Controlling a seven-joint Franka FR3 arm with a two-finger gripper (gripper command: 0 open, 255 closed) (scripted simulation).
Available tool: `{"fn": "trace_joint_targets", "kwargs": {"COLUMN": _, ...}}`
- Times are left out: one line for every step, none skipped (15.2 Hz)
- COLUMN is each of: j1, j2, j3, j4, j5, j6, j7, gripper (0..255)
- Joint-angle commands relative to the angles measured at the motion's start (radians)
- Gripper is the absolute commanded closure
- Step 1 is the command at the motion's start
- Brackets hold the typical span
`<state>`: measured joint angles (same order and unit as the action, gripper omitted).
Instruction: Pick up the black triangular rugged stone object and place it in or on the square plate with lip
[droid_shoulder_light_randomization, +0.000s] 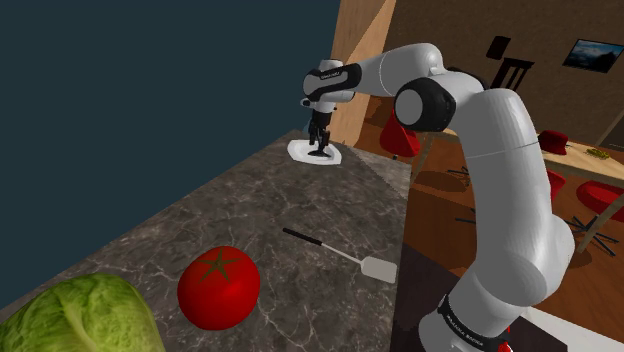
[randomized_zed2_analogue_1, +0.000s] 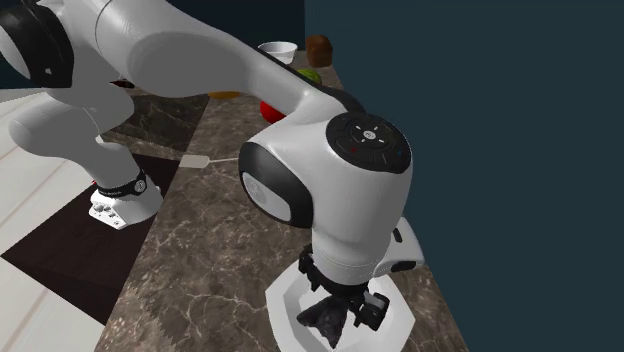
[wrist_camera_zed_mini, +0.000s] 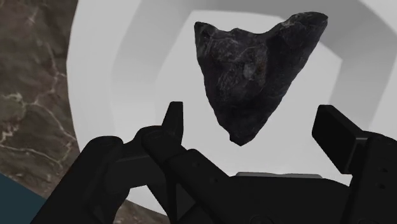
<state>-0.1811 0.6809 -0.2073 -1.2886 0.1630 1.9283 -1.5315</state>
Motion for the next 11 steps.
{"fn": "trace_joint_targets", "kwargs": {"j1": 0.000, "j2": 0.000, "j3": 0.000, "j4": 0.000, "j5": 0.000, "j6": 0.000, "j7": 0.000, "gripper": 0}}
{"fn": "trace_joint_targets", "kwargs": {"j1": 0.000, "j2": 0.000, "j3": 0.000, "j4": 0.000, "j5": 0.000, "j6": 0.000, "j7": 0.000, "gripper": 0}}
{"fn": "trace_joint_targets", "kwargs": {"j1": 0.000, "j2": 0.000, "j3": 0.000, "j4": 0.000, "j5": 0.000, "j6": 0.000, "j7": 0.000, "gripper": 0}}
{"fn": "trace_joint_targets", "kwargs": {"j1": 0.000, "j2": 0.000, "j3": 0.000, "j4": 0.000, "j5": 0.000, "j6": 0.000, "j7": 0.000, "gripper": 0}}
{"fn": "trace_joint_targets", "kwargs": {"j1": -0.001, "j2": -0.008, "j3": -0.001, "j4": 0.021, "j5": -0.002, "j6": -0.029, "j7": 0.002, "gripper": 0}}
{"fn": "trace_joint_targets", "kwargs": {"j1": -0.003, "j2": -0.014, "j3": -0.003, "j4": 0.045, "j5": -0.004, "j6": -0.058, "j7": 0.004, "gripper": 0}}
{"fn": "trace_joint_targets", "kwargs": {"j1": -0.005, "j2": -0.019, "j3": -0.004, "j4": 0.071, "j5": -0.006, "j6": -0.089, "j7": 0.006, "gripper": 0}}
{"fn": "trace_joint_targets", "kwargs": {"j1": -0.006, "j2": -0.021, "j3": -0.004, "j4": 0.093, "j5": -0.007, "j6": -0.114, "j7": 0.007, "gripper": 0}}
{"fn": "trace_joint_targets", "kwargs": {"j1": -0.006, "j2": -0.021, "j3": -0.004, "j4": 0.093, "j5": -0.007, "j6": -0.114, "j7": 0.007, "gripper": 0}}
{"fn": "trace_joint_targets", "kwargs": {"j1": -0.006, "j2": -0.022, "j3": -0.004, "j4": 0.093, "j5": -0.007, "j6": -0.113, "j7": 0.007, "gripper": 0}}
{"fn": "trace_joint_targets", "kwargs": {"j1": -0.006, "j2": -0.021, "j3": -0.004, "j4": 0.093, "j5": -0.007, "j6": -0.113, "j7": 0.007, "gripper": 0}}
